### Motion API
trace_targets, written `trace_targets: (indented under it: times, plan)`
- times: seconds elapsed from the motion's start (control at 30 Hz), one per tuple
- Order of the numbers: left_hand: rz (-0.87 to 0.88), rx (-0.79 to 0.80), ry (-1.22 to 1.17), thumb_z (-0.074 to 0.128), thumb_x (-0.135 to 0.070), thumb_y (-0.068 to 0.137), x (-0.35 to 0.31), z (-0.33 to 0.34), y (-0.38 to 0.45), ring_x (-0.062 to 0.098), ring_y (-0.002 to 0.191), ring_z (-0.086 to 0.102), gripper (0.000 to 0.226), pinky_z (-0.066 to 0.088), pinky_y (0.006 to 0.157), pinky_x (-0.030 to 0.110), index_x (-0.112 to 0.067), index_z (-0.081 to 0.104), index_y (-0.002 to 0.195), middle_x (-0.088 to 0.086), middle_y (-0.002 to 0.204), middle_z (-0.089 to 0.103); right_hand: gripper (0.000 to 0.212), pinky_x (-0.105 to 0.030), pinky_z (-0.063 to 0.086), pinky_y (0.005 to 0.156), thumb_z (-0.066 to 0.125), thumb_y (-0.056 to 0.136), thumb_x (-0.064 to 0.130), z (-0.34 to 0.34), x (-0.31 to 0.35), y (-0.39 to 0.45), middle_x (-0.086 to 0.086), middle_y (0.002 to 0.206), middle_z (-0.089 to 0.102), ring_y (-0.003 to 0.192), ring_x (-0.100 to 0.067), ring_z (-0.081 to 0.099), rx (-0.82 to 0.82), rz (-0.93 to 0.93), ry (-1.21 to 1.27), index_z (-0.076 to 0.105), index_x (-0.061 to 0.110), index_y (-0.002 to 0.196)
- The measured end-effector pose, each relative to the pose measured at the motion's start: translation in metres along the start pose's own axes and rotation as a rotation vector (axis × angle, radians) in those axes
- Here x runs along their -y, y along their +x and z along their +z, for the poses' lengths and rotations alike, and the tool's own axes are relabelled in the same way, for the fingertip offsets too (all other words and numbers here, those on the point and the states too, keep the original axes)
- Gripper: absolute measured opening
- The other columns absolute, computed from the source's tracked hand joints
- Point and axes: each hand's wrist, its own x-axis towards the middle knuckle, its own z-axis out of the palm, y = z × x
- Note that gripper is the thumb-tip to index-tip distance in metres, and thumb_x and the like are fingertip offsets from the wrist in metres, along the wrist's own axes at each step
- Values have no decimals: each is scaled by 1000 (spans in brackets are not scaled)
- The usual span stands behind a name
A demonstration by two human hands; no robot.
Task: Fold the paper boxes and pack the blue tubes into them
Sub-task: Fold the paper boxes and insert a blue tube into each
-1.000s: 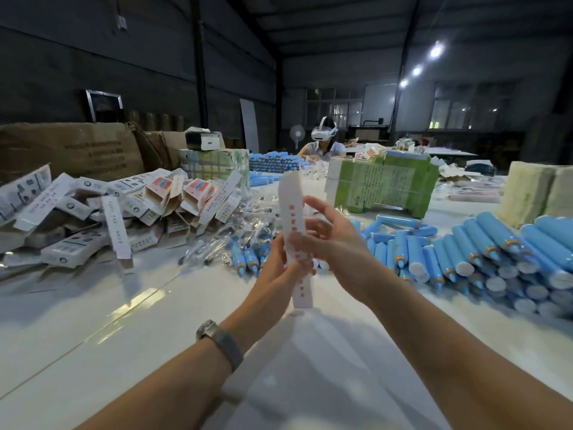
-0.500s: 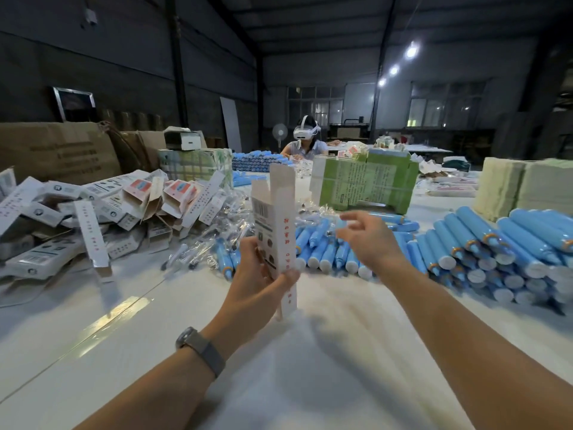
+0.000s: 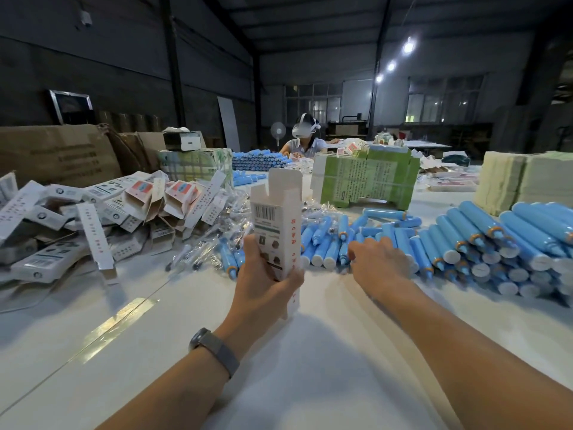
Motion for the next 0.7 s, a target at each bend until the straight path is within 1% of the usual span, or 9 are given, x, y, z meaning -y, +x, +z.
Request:
trace_targets:
  times: [0.1,0.17,0.27,0.37,0.43,0.5,0.53,0.6,0.7]
  plan:
    - [33,-15,66,73,-34,71,0,2,-2,4,88,66,51,58,71,27,-34,35,105,-22,99,63,25,-37,37,79,44,96,23,-3,2,-1,0,114,56,117,-25,43,34,1,-28,61,30,113]
    - [44,-17,96,73,-33,71,0,1,-2,2,88,66,49,56,70,23,-37,35,102,-25,99,64,22,-35,37,75,46,92,25,-9,9,-2,-1,106,57,114,-24,46,51,-3,-61,61,26,109]
    - [14,-17,70,73,-31,72,2,-1,1,-2,94,66,49,57,79,27,-35,36,104,-29,104,64,23,-35,39,73,51,90,34,-20,18,-3,-2,105,57,108,-25,54,34,-10,-43,57,24,109]
    - [6,-16,61,73,-30,72,3,-2,3,-4,97,64,51,56,81,30,-35,36,106,-32,106,62,26,-32,40,72,49,91,46,-24,15,-3,0,98,53,104,-26,58,26,20,38,58,26,105]
    - [7,-13,77,73,-30,72,3,-2,2,-3,97,65,51,58,81,31,-36,35,105,-32,105,62,27,-33,43,78,49,92,46,-22,11,-5,-1,107,59,105,-26,59,85,21,34,60,27,107]
    - [9,-7,87,73,-32,72,4,-3,2,-2,96,65,50,59,81,32,-40,35,103,-30,104,62,21,-34,44,82,51,93,39,-19,11,-8,-3,111,60,103,-27,59,114,19,31,60,27,108]
    - [10,-5,85,74,-33,71,5,-3,2,-1,95,66,50,59,81,32,-42,35,102,-29,104,62,18,-35,43,81,52,93,35,-19,12,-8,-3,108,59,100,-27,58,127,17,28,58,25,106]
    - [3,-4,66,75,-40,70,5,-4,2,-1,95,65,49,57,80,31,-46,35,99,-28,103,63,12,-33,41,74,54,90,30,-25,13,-6,-1,92,56,86,-23,54,192,8,29,51,20,96]
    - [-36,-8,-20,67,-57,70,5,-5,3,-1,96,65,39,53,83,33,-48,40,96,-26,104,65,26,-29,47,65,66,76,34,-41,11,0,5,61,67,60,-12,60,412,-11,104,48,17,86]
